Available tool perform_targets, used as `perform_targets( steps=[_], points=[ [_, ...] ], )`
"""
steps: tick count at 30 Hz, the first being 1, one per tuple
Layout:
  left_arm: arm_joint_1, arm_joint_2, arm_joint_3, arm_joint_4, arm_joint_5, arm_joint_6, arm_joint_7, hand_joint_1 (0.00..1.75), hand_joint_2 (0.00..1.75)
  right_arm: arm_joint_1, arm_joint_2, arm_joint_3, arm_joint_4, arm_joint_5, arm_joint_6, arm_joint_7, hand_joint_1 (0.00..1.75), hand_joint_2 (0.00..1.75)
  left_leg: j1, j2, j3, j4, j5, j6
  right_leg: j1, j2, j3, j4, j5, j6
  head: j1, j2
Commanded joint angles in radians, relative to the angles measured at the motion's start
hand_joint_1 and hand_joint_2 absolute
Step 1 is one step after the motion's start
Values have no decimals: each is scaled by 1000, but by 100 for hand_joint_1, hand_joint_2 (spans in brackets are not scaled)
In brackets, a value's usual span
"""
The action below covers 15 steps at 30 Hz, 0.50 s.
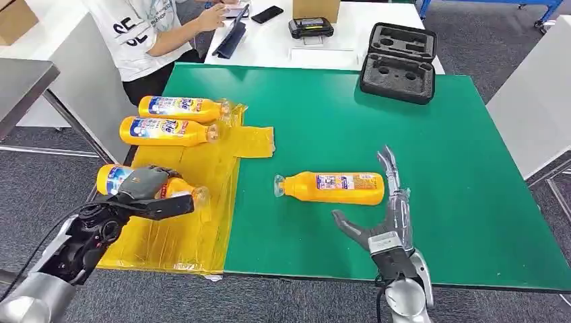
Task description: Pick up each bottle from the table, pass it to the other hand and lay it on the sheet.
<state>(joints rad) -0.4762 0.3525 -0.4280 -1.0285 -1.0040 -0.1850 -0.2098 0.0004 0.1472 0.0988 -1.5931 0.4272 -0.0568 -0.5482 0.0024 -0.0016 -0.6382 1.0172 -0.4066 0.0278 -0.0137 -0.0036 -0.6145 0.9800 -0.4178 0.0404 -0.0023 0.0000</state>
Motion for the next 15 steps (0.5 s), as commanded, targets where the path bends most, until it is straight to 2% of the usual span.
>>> perform_targets(
  steps=[1, 6, 7, 8, 15],
  points=[
    [-102, 28, -107, 139, 0, -9, -5, 175, 175, -27, -14, -13, 62, -4, 1, -2, 0, 175, 1, -1, 6, -1, -2, -1, 1, -1, 6, -1, -2, -2, 0, 0],
    [-104, 34, -119, 131, 4, -19, -8, 175, 175, -28, -16, -12, 64, -4, 0, -2, 0, 175, 1, -1, 4, -1, -1, -1, 1, -1, 4, -1, -1, -1, 0, 0],
    [-155, 74, -170, 140, 51, -122, -52, 175, 175, -47, -17, -4, 109, -13, 4, -12, 0, 175, 1, -1, 4, -1, -1, -1, 1, -1, 5, -1, -1, -1, 0, 0],
    [-173, 86, -175, 148, 91, -170, -74, 175, 175, -51, -18, -1, 123, -17, 5, -17, 0, 175, 1, -1, 5, -1, -2, -1, 1, -1, 6, -1, -2, -1, 0, 0],
    [-195, 100, -205, 169, 120, -182, -77, 175, 175, -55, -19, 5, 136, -21, 5, -22, 0, 175, 1, 0, 3, 0, -1, -1, 1, 0, 4, -1, -1, -1, 0, 0]
  ],
)
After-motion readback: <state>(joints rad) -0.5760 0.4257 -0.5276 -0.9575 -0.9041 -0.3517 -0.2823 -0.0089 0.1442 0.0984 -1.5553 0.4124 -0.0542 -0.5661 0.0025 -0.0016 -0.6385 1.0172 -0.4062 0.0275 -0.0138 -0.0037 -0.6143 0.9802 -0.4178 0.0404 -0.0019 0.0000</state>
